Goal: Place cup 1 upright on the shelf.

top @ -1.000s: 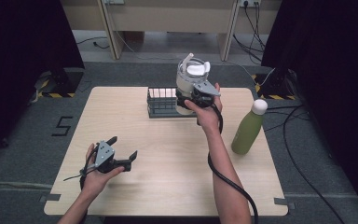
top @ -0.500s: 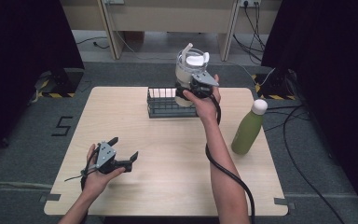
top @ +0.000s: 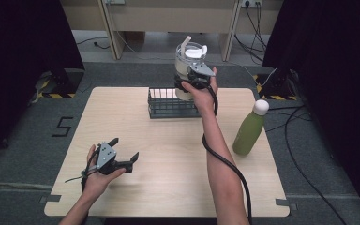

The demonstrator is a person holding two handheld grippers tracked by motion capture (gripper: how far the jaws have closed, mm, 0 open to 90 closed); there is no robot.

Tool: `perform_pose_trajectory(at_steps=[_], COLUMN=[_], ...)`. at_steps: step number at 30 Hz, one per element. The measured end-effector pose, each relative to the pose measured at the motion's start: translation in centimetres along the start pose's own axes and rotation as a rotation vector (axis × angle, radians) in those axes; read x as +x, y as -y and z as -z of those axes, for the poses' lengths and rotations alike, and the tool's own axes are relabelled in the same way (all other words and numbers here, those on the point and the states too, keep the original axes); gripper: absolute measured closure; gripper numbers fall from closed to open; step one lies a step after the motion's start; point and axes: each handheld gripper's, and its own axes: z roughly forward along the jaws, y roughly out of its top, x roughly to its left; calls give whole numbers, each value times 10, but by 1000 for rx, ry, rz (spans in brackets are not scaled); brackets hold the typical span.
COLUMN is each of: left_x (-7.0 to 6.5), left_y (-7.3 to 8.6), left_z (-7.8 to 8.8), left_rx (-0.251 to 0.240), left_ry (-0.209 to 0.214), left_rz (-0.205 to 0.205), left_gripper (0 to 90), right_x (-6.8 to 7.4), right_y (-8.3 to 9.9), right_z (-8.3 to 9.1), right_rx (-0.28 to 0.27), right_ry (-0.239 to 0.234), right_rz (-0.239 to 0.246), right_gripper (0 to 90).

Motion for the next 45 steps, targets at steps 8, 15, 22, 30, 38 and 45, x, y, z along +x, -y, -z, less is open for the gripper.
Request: perform_pose_trajectory(at_steps=[8,15,22,30,38,45], left_x=[-1,0,-1,-1,-1,-2], left_y=[0,1,1,1,1,1], left_z=[-1,-1,-2,-2,-2,-2], left_rx=[5,7,9,7,9,10], left_ry=[4,0,2,2,6,9], left_rz=[-10,-10,-8,-10,-12,-16], left_gripper=[28,28,28,28,28,28], right_x=[-2,-1,-1,-6,-11,-15], right_y=[1,6,11,16,24,33], right_z=[-9,-16,-22,-24,-27,-29], right_rx=[15,38,53,69,90,111], right_ry=[11,15,25,46,66,73], right_rz=[-3,4,8,5,5,10], right_gripper=[100,100,100,100,100,100])
